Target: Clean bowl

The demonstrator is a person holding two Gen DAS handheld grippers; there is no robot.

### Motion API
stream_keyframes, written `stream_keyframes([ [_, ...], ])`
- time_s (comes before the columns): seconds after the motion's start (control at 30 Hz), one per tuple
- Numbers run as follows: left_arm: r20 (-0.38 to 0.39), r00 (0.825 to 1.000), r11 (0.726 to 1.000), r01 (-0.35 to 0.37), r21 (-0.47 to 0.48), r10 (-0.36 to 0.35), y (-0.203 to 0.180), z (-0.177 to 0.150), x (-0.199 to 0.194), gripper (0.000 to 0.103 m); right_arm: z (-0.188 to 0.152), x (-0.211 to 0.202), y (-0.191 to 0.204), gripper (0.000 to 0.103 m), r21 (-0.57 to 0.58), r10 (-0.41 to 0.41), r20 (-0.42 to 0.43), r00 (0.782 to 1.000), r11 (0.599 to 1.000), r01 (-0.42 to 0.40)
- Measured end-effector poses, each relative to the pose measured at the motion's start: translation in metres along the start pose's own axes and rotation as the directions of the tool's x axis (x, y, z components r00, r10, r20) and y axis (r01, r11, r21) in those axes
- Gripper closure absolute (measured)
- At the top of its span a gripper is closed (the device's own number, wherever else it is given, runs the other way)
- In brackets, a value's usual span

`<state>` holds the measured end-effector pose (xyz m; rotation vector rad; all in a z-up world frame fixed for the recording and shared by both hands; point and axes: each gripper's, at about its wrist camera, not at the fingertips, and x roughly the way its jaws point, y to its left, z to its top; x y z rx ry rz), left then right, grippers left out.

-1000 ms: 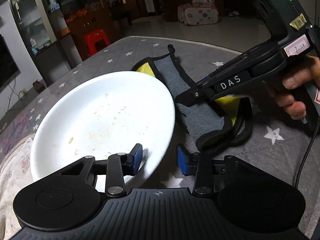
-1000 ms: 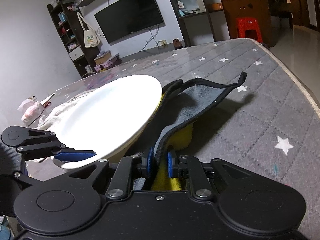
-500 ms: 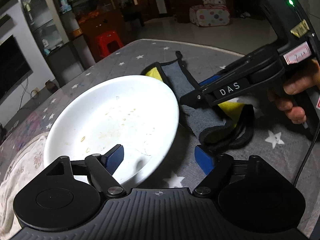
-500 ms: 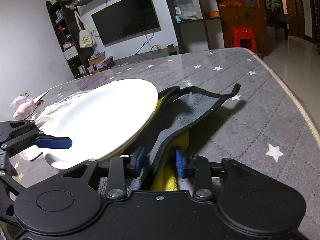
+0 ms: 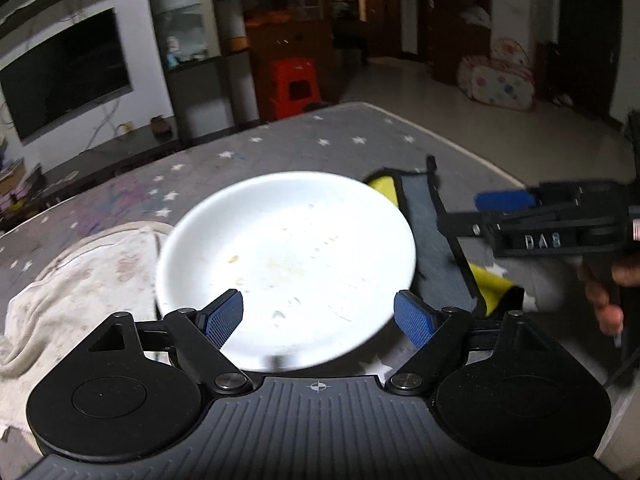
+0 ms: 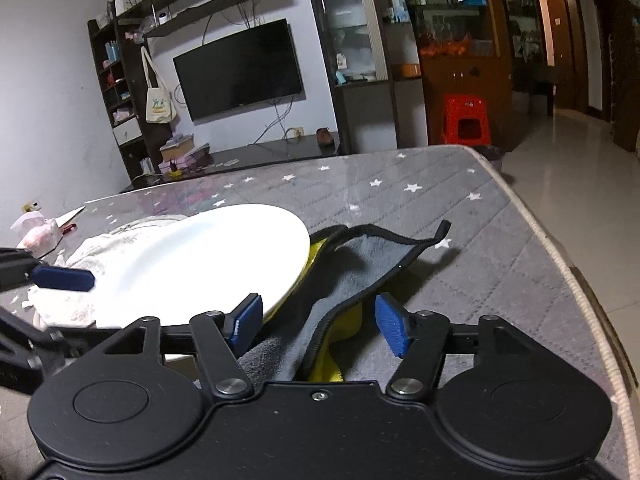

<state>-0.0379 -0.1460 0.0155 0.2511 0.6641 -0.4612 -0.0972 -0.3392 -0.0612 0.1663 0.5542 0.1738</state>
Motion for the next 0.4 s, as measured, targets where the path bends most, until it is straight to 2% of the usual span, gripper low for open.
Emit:
stream_keyframes([
  [0.13,0.008,1.000,0.999,-0.013,-0.034,0.013,0.003,0.001,-0.010,0.018,0.001,-0.003,0.001,0.031,0.006,-0.008,0.017,1.000,1.000,0.008],
  [0.27,0.023,1.000,0.998,0.009,-0.068,-0.007,0.009,-0.001,-0.017,0.017,0.001,-0.005,0.003,0.029,0.001,-0.018,0.027,0.999,1.000,0.018],
  [0.4,0.045,0.999,0.998,-0.010,-0.057,0.012,0.009,-0.003,-0.022,0.017,0.002,-0.006,0.007,0.024,-0.019,-0.026,0.039,0.999,0.999,0.027],
])
